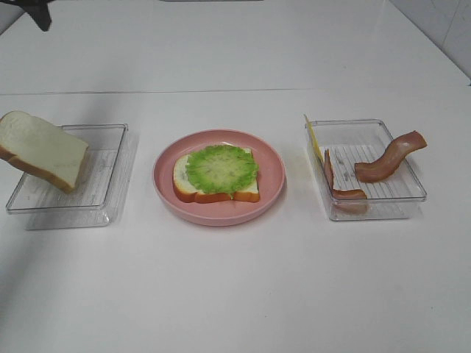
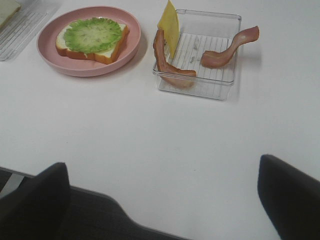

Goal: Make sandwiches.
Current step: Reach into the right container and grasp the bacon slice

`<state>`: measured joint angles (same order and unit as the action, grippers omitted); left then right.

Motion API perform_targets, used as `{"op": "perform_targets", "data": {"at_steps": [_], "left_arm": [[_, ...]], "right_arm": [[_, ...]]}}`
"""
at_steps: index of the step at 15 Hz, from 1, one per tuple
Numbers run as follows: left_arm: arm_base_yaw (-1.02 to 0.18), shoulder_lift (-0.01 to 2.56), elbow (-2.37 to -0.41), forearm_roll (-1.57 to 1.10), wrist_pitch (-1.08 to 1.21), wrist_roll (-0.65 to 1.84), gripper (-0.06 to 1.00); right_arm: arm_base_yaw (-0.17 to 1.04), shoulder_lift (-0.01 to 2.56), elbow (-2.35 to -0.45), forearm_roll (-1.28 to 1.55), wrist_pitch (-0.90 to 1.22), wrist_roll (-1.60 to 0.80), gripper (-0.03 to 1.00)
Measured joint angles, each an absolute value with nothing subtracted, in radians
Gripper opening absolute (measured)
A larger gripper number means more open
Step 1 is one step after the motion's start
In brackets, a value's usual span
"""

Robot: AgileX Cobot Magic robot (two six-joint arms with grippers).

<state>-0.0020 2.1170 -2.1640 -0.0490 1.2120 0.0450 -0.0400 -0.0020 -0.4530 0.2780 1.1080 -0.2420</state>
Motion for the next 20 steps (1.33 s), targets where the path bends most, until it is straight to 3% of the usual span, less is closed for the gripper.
{"op": "perform_targets", "data": {"at_steps": [1,4,6,10,13,14,20], "left_arm": [[0.052,2.069,-2.148,-0.067,1.212,0.057,0.98],[0.064,1.922,-1.98,-0.072,1.211,0.083,0.97],[0.064,1.755,-1.759,-0.078,1.211,0.091,0.94],[0.064,1.283,-1.284,-0.075,1.204,0.093,0.93],[0.064,0.959,-1.035,-0.055,1.2,0.093,0.92],[0.064,0.703,-0.869,-0.031,1.197,0.093,0.92],[0.064,0.186,-0.607,-0.009,1.191,0.093,0.92]], "right_arm": [[-0.04,-0.002,-0.453,0.277,1.108,-0.242,0.98],[-0.04,-0.002,-0.453,0.278,1.108,-0.242,0.98],[-0.04,-0.002,-0.453,0.278,1.108,-0.242,0.98],[-0.04,-0.002,-0.453,0.279,1.108,-0.242,0.98],[-0.04,-0.002,-0.453,0.279,1.108,-0.242,0.98],[-0.04,-0.002,-0.453,0.279,1.108,-0.242,0.98],[-0.04,-0.002,-0.453,0.279,1.108,-0.242,0.98]]}}
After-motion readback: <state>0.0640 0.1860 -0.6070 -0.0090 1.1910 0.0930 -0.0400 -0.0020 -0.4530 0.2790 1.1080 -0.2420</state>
